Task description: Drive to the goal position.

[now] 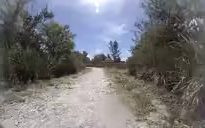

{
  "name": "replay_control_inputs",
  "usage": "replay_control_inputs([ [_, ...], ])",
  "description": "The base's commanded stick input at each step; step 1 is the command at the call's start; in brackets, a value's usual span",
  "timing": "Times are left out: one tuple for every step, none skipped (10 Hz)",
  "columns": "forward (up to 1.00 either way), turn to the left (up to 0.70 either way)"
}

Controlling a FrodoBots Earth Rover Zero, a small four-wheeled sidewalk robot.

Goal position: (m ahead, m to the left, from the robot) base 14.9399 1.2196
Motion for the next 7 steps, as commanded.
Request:
replay_control_inputs([
  [0.70, 0.00],
  [0.70, 0.00],
  [0.70, 0.00],
  [0.70, 0.00],
  [0.70, 0.00],
  [0.70, 0.00],
  [0.70, 0.00],
])
